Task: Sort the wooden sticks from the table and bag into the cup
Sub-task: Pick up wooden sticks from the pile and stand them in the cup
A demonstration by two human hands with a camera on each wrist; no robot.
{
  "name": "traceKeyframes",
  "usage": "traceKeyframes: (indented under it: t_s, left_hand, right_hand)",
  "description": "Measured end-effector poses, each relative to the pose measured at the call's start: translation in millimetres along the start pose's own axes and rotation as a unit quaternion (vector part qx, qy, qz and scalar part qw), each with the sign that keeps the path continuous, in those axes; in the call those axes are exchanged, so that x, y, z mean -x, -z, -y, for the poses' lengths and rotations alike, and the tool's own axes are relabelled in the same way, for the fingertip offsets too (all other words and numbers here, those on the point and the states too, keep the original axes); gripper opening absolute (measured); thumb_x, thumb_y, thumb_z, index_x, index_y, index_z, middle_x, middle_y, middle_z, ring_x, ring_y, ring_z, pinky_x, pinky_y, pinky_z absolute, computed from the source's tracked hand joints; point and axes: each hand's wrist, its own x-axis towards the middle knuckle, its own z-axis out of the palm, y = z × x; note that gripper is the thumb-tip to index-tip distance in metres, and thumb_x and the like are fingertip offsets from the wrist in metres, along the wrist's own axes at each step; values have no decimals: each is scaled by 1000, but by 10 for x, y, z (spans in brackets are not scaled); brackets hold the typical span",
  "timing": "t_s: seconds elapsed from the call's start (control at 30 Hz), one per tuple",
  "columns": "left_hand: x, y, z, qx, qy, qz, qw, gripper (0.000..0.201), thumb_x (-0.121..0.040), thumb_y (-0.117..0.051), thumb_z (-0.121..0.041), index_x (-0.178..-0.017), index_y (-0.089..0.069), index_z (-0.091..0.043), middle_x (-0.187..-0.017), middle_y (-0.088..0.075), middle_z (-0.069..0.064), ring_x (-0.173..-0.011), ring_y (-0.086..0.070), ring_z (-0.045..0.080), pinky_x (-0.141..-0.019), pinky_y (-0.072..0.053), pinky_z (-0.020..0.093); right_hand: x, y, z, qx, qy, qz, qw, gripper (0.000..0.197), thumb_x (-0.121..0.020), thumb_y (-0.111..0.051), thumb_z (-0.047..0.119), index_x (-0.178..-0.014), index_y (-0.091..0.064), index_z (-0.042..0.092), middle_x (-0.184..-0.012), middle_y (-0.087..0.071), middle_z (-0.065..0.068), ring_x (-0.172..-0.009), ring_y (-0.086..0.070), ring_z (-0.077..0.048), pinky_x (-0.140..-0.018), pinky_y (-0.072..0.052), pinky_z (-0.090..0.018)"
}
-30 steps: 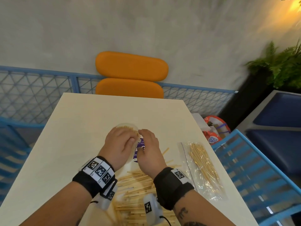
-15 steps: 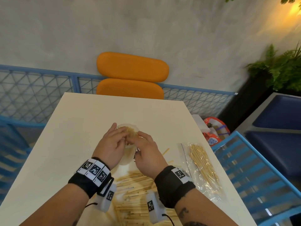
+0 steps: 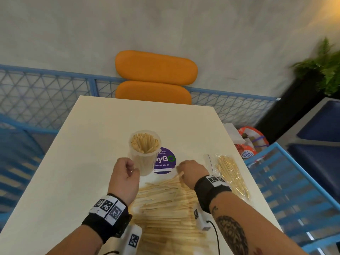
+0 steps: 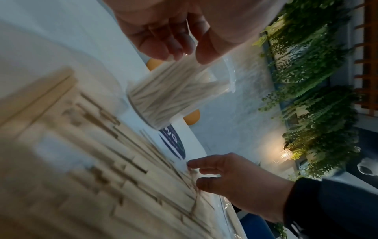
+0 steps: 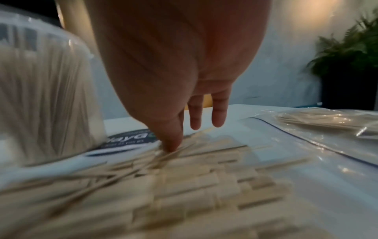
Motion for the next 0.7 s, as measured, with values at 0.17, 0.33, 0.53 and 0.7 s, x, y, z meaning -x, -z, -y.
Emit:
traceKeyframes:
  t_s: [0.17, 0.33, 0.53, 0.7]
  left_hand:
    - [112, -9, 151, -24, 34, 27, 999, 20, -91, -58, -6, -99, -50, -23, -92, -54, 0, -69, -52, 16, -63, -42, 29]
    - [158, 67, 265, -22, 57, 37, 997, 23, -92, -56, -6, -108, -52, -23, -99, -59, -2, -75, -56, 16, -65, -42, 29]
    - [234, 92, 284, -26, 52, 85, 995, 17, -97, -54, -15, -100, -57, -31, -94, -62, -5, -78, -61, 18, -69, -48, 31]
    - [386, -37, 164, 38, 70, 229, 970, 16, -91, -58, -12, -99, -63, -26, -88, -75, -4, -75, -67, 19, -69, -53, 32]
  right_hand:
    - [70, -60, 58, 62, 5, -22, 998, 30, -93, -49, 7, -112, -70, 18, -117, -60, -6, -107, -60, -28, -91, -50, -37]
    - [200, -99, 70, 88, 22, -31, 995, 26, -93, -43, 5, -109, -61, 17, -113, -59, -5, -104, -57, -26, -84, -43, -35]
    - [392, -34, 115, 27, 7, -58, 998, 24, -88, -48, 8, -102, -59, 25, -107, -60, 2, -102, -56, -23, -89, -37, -36]
    - [734, 92, 431, -197, 14, -113, 974, 7, -95, -59, 28, -94, -65, 27, -88, -66, 10, -89, -61, -18, -85, -43, -33]
